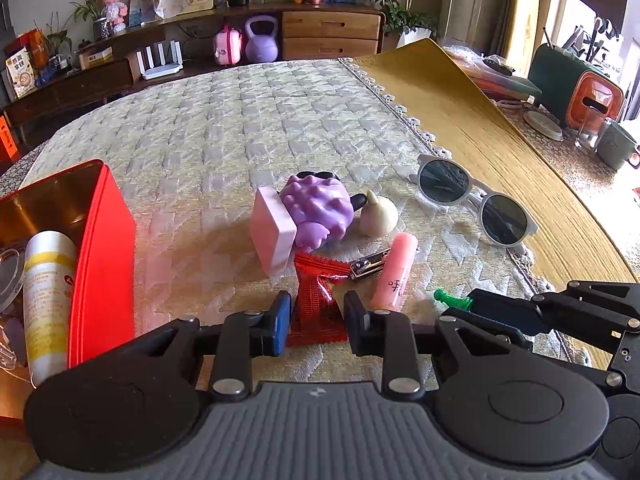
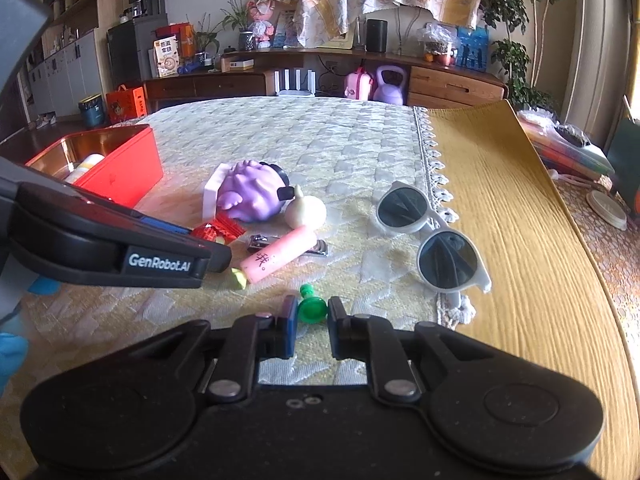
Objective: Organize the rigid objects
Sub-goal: 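Close the left tool on the red candy and lift it while the right tool holds the pushpin, then carry the red candy and green pushpin with both tools over the red box, then open the left tool dropping the candy onto the silver tin while the right tool releases the pushpin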
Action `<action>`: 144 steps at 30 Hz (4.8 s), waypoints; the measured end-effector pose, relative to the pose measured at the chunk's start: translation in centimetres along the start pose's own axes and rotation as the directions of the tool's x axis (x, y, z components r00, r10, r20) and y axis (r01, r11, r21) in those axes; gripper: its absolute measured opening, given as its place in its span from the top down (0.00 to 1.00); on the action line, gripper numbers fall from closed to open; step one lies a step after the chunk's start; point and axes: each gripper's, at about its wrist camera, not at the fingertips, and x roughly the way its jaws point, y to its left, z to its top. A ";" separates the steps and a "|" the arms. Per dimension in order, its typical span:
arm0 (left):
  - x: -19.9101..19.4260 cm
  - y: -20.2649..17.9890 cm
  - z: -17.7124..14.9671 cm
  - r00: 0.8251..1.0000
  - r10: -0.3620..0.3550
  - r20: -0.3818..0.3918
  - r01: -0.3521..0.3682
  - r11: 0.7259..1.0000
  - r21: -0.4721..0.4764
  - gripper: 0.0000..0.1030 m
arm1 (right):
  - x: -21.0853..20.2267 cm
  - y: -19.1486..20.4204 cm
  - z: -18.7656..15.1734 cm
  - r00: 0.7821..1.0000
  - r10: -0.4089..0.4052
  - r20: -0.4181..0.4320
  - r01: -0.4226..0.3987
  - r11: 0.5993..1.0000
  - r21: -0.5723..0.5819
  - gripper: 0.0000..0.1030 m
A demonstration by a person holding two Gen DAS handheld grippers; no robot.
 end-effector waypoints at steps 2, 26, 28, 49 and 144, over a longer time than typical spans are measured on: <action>-0.5 0.1 0.0 1.000 -0.007 0.001 0.007 1.000 -0.002 0.73 | -0.4 0.1 0.1 1.000 0.001 0.001 -0.001 1.000 0.012 0.86; -6.3 5.0 -1.8 0.999 -0.045 -0.004 0.044 0.998 -0.052 0.87 | -6.9 4.1 1.0 0.998 0.016 0.062 -0.015 1.000 -0.016 0.85; -6.4 5.0 -1.9 0.998 -0.055 -0.015 0.054 0.997 -0.057 0.87 | -7.1 4.1 0.8 0.998 0.018 0.060 -0.018 1.000 -0.010 0.85; -2.2 2.4 -1.4 0.997 -0.003 -0.078 -0.003 0.996 -0.084 0.39 | -6.8 2.3 -1.2 0.998 0.047 0.050 -0.050 0.997 0.055 0.85; -3.2 24.2 2.3 0.986 0.167 -0.021 -0.169 0.975 -0.144 0.78 | 4.1 23.4 8.2 0.959 0.257 -0.117 -0.276 0.943 -0.188 0.76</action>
